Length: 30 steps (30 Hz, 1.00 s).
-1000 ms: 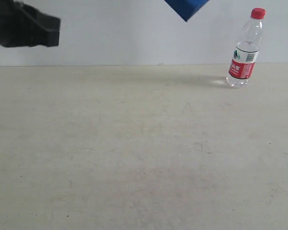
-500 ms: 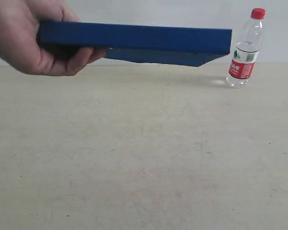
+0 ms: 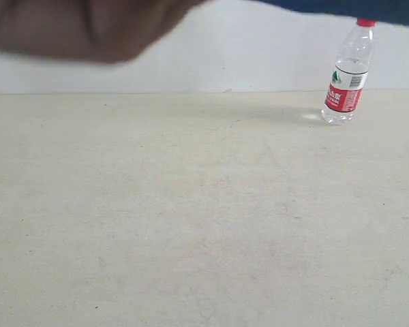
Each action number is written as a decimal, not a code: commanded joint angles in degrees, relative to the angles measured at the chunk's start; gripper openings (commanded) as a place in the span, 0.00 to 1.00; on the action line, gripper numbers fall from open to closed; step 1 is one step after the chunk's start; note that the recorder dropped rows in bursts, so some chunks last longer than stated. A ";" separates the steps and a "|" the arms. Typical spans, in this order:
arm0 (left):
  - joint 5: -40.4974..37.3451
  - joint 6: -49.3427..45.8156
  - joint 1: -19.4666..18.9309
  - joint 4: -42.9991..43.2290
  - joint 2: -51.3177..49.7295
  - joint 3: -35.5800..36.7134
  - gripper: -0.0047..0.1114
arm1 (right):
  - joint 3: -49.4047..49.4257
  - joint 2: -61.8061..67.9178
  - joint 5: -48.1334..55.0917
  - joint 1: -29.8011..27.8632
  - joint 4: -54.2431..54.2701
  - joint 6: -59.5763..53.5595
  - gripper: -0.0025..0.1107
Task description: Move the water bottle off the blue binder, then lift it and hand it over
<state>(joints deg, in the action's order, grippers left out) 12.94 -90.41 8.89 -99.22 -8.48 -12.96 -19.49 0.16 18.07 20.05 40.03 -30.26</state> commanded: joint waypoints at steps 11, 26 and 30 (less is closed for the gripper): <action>-1.42 3.54 0.04 -0.73 6.35 12.65 0.08 | 19.49 -0.16 -4.53 -0.23 2.28 1.98 0.03; -1.31 3.54 0.04 -0.73 6.35 12.64 0.08 | 19.49 -0.16 7.08 -0.12 3.09 7.87 0.03; -1.31 3.54 0.04 -0.73 6.35 12.64 0.08 | 19.49 -0.16 7.08 -0.12 2.57 6.67 0.03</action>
<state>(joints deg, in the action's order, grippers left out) 11.73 -87.24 8.89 -99.89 -2.24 -0.16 -0.27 0.21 24.95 20.05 43.05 -22.33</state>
